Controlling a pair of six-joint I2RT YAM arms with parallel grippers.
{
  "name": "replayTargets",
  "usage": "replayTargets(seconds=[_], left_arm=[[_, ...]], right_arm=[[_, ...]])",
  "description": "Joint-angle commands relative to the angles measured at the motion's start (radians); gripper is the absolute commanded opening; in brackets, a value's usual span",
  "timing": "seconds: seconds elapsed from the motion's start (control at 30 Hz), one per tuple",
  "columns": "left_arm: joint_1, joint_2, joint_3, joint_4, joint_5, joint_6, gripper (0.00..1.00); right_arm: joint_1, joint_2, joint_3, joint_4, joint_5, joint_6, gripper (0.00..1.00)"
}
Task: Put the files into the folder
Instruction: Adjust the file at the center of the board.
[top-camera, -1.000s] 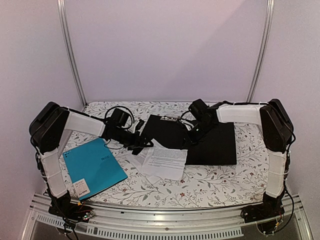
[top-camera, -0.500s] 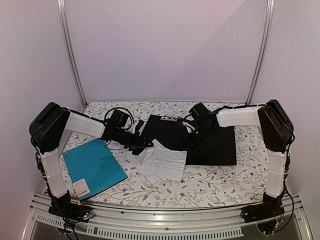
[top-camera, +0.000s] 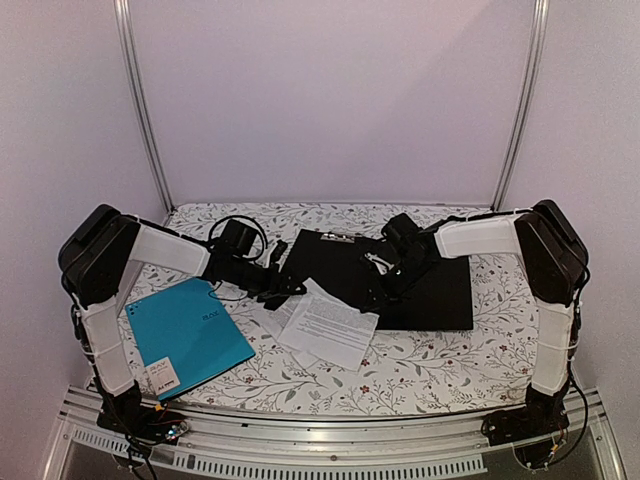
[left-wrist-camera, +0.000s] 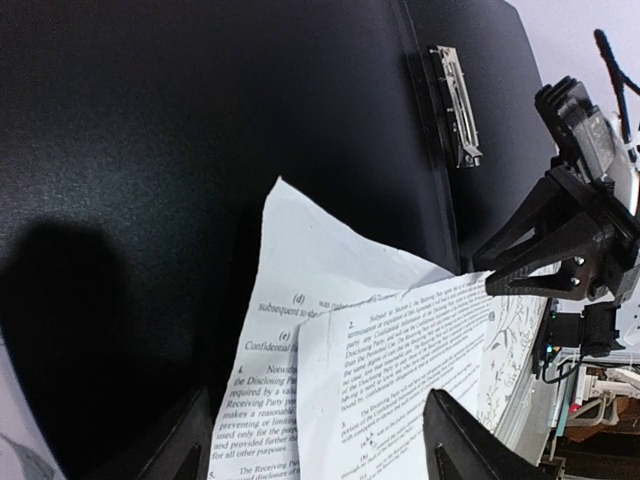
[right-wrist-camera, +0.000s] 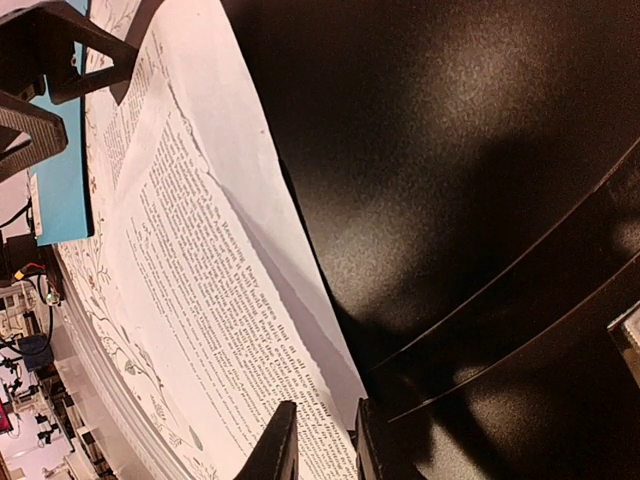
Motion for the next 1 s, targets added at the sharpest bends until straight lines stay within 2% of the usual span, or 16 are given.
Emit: replayTargets(seconds=[0.0,0.47,0.8,0.97], left_arm=[[-0.012,0.006,0.000,-0.009,-0.011,0.012,0.72],[-0.013,0.005,0.000,-0.006,-0.008,0.010,0.72],[-0.022,0.007,-0.004,0.001,0.008,0.023,0.71],[-0.022,0.005,-0.013,0.013,0.029,0.045,0.71]], right_arm=[[-0.004,-0.031,-0.015,-0.047,-0.015,-0.042,0.20],[-0.004,-0.002,-0.026,-0.143,-0.055,-0.177,0.20],[-0.004,0.022,-0.056,-0.097,-0.111,-0.174,0.00],[-0.004,0.002,-0.075,-0.047,-0.103,-0.128,0.00]])
